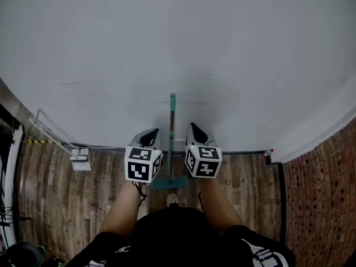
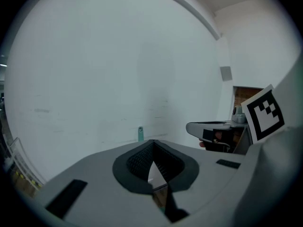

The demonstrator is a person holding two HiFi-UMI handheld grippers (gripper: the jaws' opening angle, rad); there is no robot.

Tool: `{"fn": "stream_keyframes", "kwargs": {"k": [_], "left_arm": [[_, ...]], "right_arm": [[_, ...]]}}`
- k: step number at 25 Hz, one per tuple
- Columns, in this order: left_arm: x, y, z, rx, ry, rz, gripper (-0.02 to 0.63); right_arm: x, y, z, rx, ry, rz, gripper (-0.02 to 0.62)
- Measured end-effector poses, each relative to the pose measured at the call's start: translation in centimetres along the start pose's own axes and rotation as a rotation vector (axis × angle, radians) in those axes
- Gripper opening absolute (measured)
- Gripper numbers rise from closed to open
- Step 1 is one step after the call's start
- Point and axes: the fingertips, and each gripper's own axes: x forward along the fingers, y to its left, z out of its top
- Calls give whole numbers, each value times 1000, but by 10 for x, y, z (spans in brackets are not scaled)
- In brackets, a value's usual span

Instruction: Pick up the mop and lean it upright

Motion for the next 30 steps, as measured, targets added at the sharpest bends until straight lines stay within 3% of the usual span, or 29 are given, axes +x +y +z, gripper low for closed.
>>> {"fn": "stream_keyframes", "kwargs": {"k": [6, 11, 16, 21, 26, 27, 30], "left_arm": [[29, 32, -4, -31, 50, 77, -3], [29, 59, -16, -66, 84, 110, -3], [35, 77, -14, -41, 90, 75, -3], [27, 93, -1, -81, 58, 22, -3], [22, 114, 1, -85, 45, 23, -3], [20, 117, 0, -86, 46, 25, -3], [15, 124, -2, -84, 47, 29, -3]], "right_arm": [[66, -1, -8, -28, 50, 50, 26], [112, 9, -22, -29, 105, 65, 132], [165, 2, -34, -39, 141, -43, 158], [196, -11, -55, -23, 209, -169, 158], [222, -11, -70, -66, 273, -204, 142], [225, -12, -73, -79, 285, -209, 115], [227, -12, -75, -97, 271, -219, 109]]}}
